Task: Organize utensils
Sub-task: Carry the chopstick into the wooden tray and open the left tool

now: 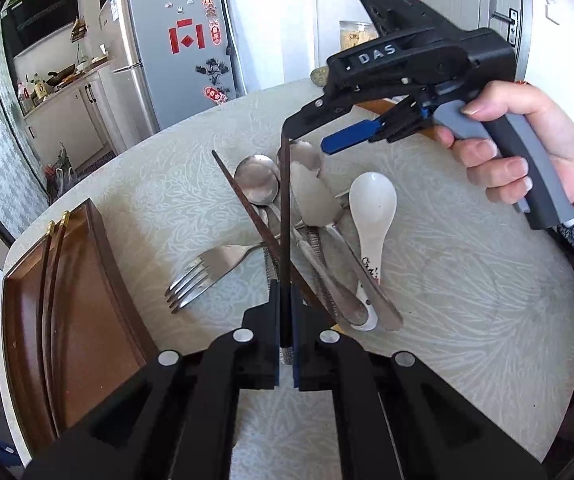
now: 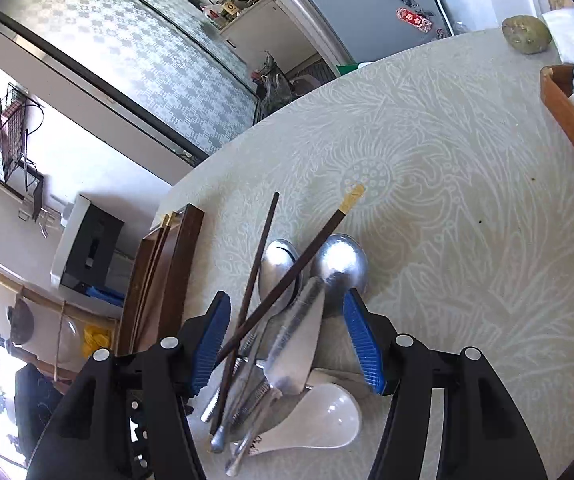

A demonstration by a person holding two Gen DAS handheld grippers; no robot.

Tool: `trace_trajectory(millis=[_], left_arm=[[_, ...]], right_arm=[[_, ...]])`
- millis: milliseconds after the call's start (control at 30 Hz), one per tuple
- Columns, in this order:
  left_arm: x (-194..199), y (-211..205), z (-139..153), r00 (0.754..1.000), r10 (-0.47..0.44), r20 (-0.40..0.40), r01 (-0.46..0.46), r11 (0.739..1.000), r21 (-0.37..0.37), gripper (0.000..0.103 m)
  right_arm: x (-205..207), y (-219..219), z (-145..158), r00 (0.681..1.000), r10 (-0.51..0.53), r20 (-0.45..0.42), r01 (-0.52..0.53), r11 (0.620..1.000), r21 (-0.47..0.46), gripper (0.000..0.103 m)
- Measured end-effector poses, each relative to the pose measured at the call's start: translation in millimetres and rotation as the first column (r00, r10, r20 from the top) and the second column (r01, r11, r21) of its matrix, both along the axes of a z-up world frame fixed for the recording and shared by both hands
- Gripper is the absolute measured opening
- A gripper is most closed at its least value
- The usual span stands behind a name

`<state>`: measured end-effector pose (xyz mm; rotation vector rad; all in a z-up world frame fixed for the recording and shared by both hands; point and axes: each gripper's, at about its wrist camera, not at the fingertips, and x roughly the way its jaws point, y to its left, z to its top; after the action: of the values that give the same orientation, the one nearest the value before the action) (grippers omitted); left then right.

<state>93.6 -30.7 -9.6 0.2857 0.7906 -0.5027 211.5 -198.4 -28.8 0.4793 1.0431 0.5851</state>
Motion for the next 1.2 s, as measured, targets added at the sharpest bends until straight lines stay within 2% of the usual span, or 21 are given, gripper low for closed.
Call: trace_trajectory(millis=[67, 133, 200, 267, 400, 633, 767, 933, 1033, 1200], left_arm=[[-3.5, -1.9, 3.8, 1.0, -0.014, 0.004, 0.014, 1.0, -0.017, 0.005], [-9.4, -4.0, 6.6, 1.0, -0.02, 0.021, 0.02, 1.0, -0.016, 0.005], [-13.8, -2.5, 7.8, 0.999, -0.013, 0.033, 0.013, 1.0, -0.01, 0.006], [-15.3, 2.5, 8.8, 0.999, -0.005, 0.035, 0.006, 1.0, -0.023, 0.006], [-19.9, 11.2, 6.4, 0.999, 0.0, 0.034, 0.002, 0.999, -0.047, 0.006], [-31.0, 29.7, 12.5, 0.998, 0.021, 0.065, -0.018, 0.999, -0.045, 0.007], [-38.5, 58.1, 22.2, 0.993, 0.078, 0.085, -0.073, 0.996, -0.054, 0.007], [-44.3, 103.6, 26.1, 0.978, 0.187, 0.091, -0.184, 0.982, -0.04, 0.008], [-40.9, 130.8, 22.2, 0.967, 0.245, 0.074, -0.242, 0.969, -0.041, 0.008], [-31.3, 153.9, 8.8, 0.957, 0.285, 0.049, -0.285, 0.959, -0.007, 0.008]], right_arm=[[2.7, 5.0, -2.3, 1.0, -0.01, -0.015, 0.01, 1.0, 0.016, 0.058], [3.5, 9.8, -2.9, 1.0, -0.022, -0.013, 0.022, 1.0, -0.009, 0.051], [3.3, 13.8, -3.5, 0.999, -0.04, -0.006, 0.04, 0.998, -0.047, 0.028], [2.6, 16.5, -3.8, 0.999, -0.045, -0.003, 0.045, 0.997, -0.058, 0.02], [0.1, 24.0, -2.6, 0.999, -0.042, 0.003, 0.042, 0.996, -0.077, 0.02], [-3.0, 58.6, 20.2, 0.999, 0.004, 0.054, 0.003, 0.993, -0.115, 0.018], [0.1, 107.8, 38.1, 0.993, 0.08, 0.092, -0.067, 0.988, -0.138, 0.018], [8.2, 184.0, 48.9, 0.973, 0.198, 0.123, -0.175, 0.969, -0.176, 0.018], [14.8, 222.9, 47.2, 0.962, 0.244, 0.123, -0.216, 0.955, -0.204, 0.018], [26.9, 264.0, 30.1, 0.956, 0.279, 0.094, -0.251, 0.938, -0.238, 0.018]])
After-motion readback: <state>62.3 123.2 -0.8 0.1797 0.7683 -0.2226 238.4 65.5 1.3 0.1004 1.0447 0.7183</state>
